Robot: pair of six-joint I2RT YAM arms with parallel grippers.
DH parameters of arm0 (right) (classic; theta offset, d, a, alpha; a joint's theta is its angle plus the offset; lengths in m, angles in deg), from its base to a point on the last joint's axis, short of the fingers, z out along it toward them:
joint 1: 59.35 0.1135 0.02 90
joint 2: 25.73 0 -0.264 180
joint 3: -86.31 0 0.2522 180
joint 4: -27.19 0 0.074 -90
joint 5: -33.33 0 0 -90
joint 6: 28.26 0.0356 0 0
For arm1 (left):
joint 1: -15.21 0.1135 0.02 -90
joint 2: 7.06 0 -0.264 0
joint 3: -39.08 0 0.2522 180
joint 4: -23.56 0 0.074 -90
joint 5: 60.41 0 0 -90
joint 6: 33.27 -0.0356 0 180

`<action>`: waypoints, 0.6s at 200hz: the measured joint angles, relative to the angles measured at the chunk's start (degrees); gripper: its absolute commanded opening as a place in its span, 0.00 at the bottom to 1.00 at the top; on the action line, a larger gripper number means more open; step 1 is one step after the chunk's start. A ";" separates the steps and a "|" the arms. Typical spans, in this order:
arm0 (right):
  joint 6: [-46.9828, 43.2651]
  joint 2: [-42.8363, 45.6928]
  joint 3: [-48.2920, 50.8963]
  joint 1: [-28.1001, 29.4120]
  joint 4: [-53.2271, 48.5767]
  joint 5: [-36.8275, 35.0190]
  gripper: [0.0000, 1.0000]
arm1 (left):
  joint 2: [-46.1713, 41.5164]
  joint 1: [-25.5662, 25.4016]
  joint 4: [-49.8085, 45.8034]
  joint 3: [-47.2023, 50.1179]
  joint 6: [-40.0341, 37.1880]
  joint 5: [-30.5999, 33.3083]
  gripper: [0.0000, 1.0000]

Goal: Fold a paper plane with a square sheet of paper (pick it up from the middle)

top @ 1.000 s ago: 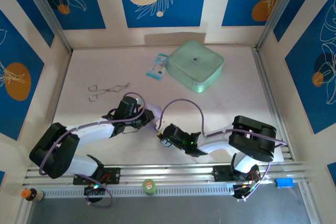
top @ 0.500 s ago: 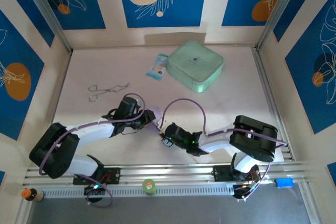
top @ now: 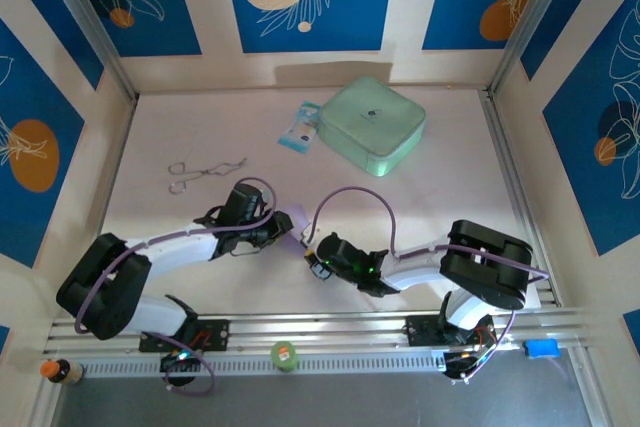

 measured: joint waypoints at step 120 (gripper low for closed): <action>-1.77 -0.02 -1.53 0.02 -1.64 -1.05 0.28 | 0.00 0.00 -0.68 -0.11 0.83 -0.22 0.08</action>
